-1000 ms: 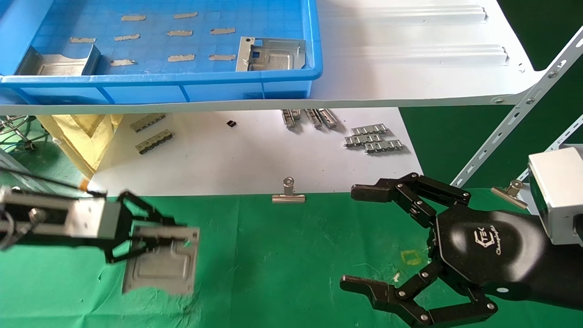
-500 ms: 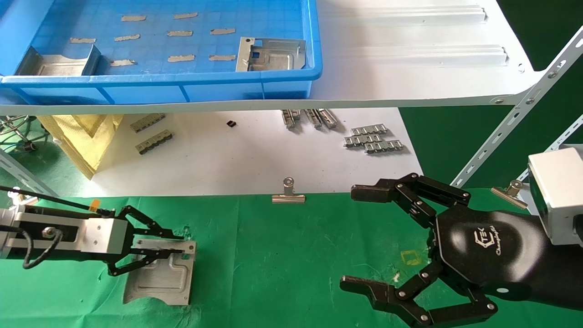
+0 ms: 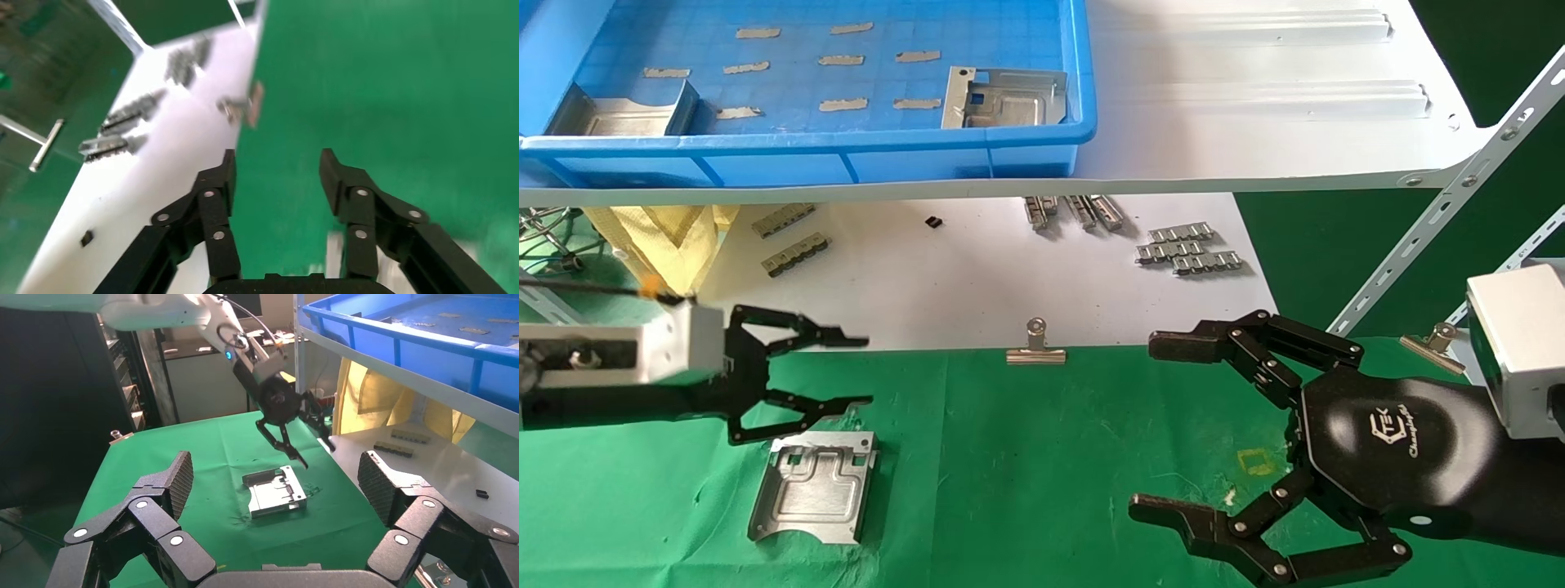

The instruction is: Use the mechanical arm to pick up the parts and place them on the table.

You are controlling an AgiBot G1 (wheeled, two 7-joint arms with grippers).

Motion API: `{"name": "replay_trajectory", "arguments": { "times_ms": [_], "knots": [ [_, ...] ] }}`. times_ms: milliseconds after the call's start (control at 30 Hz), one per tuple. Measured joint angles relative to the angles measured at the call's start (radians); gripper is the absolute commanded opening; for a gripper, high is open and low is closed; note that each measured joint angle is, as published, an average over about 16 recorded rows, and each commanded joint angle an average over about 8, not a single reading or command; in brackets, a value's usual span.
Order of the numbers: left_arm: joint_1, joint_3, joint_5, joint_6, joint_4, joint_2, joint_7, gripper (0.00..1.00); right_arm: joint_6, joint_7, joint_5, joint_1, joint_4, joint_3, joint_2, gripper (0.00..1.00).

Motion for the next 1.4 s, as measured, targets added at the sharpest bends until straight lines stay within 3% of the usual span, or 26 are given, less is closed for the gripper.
{"name": "replay_trajectory", "arguments": {
  "times_ms": [333, 767, 1400],
  "knots": [
    [0.100, -0.036, -0.194, 0.000, -0.091, -0.047, -0.171, 1.00, 0.000, 0.000, 0.000, 0.000, 0.000, 0.000, 0.000, 1.00],
    [0.124, -0.069, -0.184, -0.008, -0.147, -0.056, -0.205, 1.00, 0.000, 0.000, 0.000, 0.000, 0.000, 0.000, 0.000, 1.00],
    [0.267, -0.239, -0.189, -0.041, -0.433, -0.110, -0.416, 1.00, 0.000, 0.000, 0.000, 0.000, 0.000, 0.000, 0.000, 1.00]
  ]
}}
